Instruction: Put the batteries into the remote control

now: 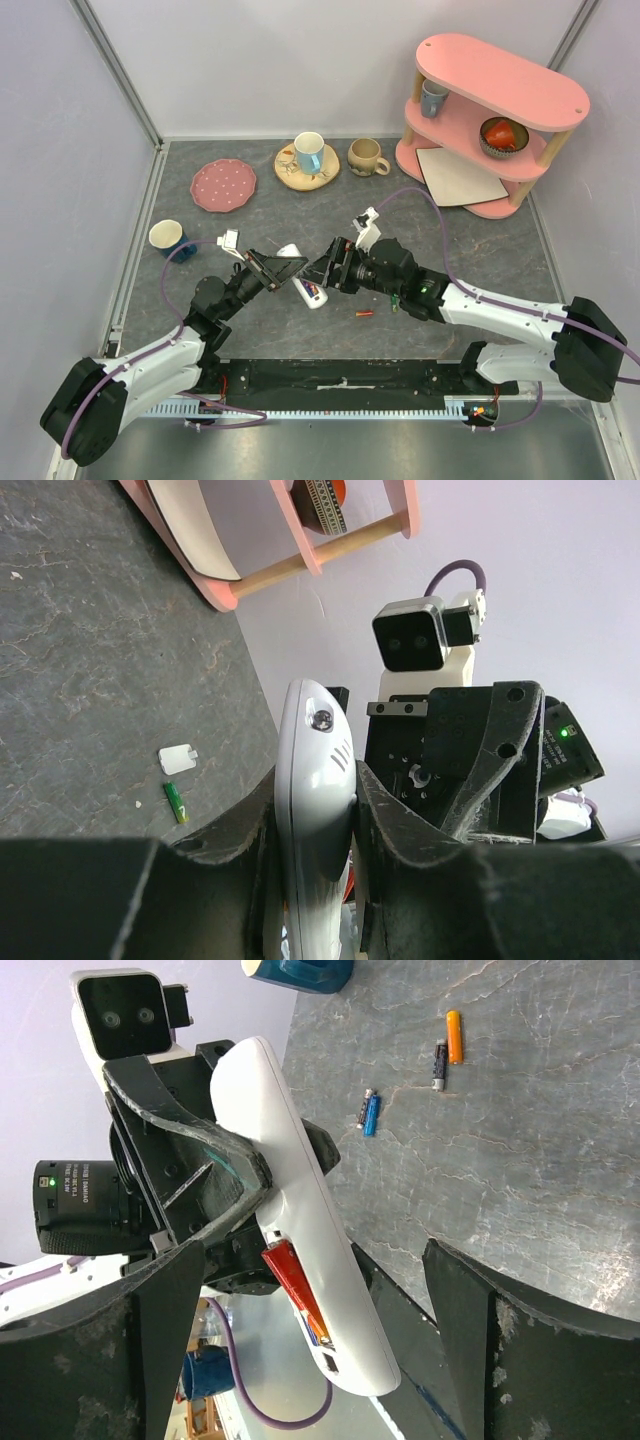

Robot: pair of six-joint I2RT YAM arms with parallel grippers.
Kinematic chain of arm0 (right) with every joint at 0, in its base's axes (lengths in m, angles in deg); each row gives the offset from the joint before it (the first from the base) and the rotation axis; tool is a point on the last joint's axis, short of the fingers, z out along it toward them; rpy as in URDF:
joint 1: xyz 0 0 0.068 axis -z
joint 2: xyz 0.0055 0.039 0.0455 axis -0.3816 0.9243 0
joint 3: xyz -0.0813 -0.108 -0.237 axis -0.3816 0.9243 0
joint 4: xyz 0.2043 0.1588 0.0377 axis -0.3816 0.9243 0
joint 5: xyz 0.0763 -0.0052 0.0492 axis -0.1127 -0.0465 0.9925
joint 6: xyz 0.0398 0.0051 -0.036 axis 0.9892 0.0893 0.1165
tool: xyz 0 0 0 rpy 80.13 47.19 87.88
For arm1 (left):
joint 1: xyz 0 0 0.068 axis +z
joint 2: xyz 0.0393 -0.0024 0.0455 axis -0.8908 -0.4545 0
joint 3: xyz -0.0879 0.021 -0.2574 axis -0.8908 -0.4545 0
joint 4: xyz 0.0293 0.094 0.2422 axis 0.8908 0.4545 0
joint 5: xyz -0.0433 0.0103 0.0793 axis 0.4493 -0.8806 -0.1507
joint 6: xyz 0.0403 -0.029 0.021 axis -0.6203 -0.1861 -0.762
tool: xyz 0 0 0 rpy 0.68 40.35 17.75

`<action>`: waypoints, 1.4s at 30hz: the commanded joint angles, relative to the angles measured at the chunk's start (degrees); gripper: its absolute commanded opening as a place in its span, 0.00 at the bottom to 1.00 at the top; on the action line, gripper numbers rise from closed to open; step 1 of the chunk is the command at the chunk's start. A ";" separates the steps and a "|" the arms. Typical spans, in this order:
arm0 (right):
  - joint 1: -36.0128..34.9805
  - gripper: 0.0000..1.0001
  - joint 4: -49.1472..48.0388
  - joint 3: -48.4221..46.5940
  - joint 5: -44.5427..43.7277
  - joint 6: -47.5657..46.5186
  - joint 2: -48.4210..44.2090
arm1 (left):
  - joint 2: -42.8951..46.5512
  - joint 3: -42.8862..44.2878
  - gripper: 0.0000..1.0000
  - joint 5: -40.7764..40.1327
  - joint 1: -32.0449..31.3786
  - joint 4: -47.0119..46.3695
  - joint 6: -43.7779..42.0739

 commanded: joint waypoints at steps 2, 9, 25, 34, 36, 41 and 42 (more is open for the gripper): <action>0.18 0.98 1.15 -2.09 -1.30 -1.47 -2.14 | 0.00 0.64 0.02 -0.54 0.20 -4.63 -1.52; 1.23 0.97 -0.07 -0.34 -1.65 1.60 -2.32 | 1.05 0.55 0.02 -0.54 0.20 -4.90 -1.44; 2.46 0.95 -2.18 1.86 -0.51 4.42 -1.27 | 1.93 0.28 0.02 -1.07 0.20 -5.42 -1.17; 2.55 0.94 -3.24 2.92 0.54 4.68 -0.83 | 1.67 0.46 0.02 -1.24 0.20 -5.51 -0.91; 2.55 0.93 -3.33 3.01 0.98 4.68 -0.83 | 1.67 0.63 0.02 -1.33 0.20 -5.69 -0.91; 2.55 0.92 -3.85 3.71 1.16 4.94 -0.74 | 1.49 1.07 0.02 -1.24 0.20 -5.69 -0.82; 2.55 0.92 -3.94 3.80 1.25 4.86 -0.65 | 1.40 1.16 0.02 -1.24 0.20 -5.69 -0.73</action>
